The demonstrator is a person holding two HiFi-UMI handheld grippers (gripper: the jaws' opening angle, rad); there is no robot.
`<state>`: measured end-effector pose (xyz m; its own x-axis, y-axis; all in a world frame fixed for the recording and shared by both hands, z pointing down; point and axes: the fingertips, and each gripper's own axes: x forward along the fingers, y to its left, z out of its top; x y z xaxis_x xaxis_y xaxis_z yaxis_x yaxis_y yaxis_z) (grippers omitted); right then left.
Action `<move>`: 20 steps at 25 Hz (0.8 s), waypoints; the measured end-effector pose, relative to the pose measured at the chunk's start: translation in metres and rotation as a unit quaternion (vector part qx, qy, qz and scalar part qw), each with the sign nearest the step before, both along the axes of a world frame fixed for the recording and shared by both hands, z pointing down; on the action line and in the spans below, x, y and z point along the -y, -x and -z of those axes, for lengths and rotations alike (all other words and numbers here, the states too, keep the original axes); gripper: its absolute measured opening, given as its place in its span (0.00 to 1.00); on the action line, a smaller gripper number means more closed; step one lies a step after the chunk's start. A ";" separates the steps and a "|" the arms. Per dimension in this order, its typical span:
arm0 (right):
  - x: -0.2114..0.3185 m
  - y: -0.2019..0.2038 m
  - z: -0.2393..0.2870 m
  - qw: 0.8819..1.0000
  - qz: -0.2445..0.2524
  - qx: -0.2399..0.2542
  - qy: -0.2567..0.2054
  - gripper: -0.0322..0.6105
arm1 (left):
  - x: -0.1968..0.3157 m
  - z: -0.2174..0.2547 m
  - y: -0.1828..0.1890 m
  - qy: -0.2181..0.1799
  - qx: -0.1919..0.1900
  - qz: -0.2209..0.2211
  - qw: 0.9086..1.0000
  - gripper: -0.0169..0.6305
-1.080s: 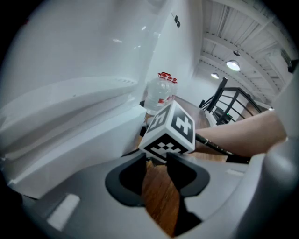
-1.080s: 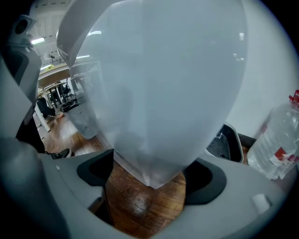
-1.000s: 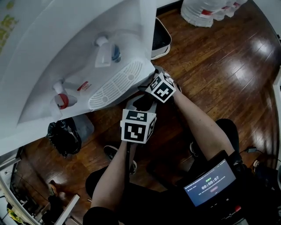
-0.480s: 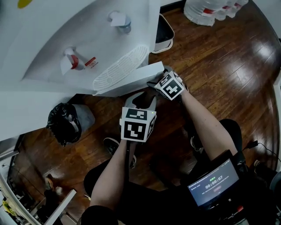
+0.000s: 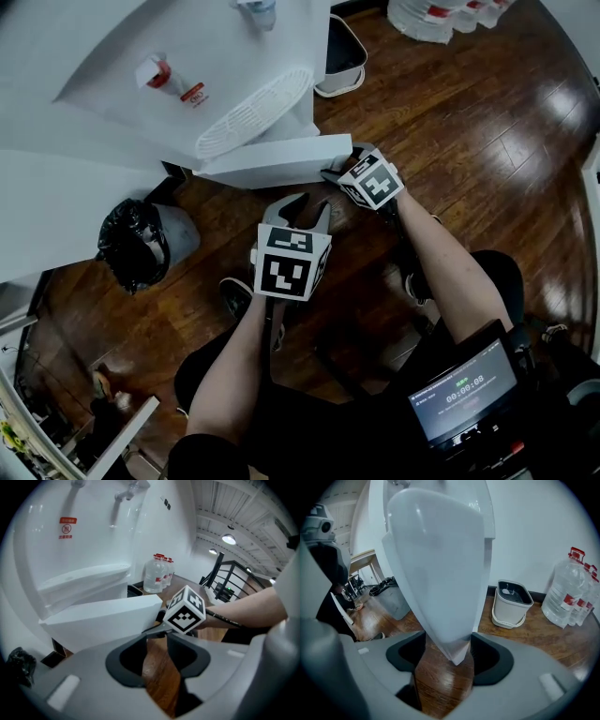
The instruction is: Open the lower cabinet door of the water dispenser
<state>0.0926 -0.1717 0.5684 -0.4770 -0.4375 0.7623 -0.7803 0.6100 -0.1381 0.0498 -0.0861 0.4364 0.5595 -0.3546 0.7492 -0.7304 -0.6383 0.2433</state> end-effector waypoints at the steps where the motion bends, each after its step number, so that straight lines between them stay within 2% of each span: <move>1: -0.006 0.000 0.000 1.000 0.002 0.001 0.002 0.52 | -0.002 0.000 0.001 -0.002 0.004 0.000 1.000 0.27; 5: -0.025 0.002 0.001 1.000 0.017 -0.008 0.007 0.47 | -0.006 0.001 0.007 -0.010 0.009 0.007 1.000 0.27; 13: -0.046 0.005 -0.006 0.999 0.046 -0.015 0.011 0.43 | -0.027 0.001 0.022 -0.003 0.020 0.018 1.000 0.27; 20: -0.062 0.010 0.001 0.999 0.041 -0.034 -0.001 0.37 | -0.045 -0.001 0.027 -0.002 0.015 0.035 0.999 0.27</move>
<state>0.0826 -0.1093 0.5678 -0.4591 -0.3999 0.7933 -0.7351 0.6725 -0.0864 0.0227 -0.0407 0.4369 0.5111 -0.3941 0.7639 -0.7797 -0.5866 0.2190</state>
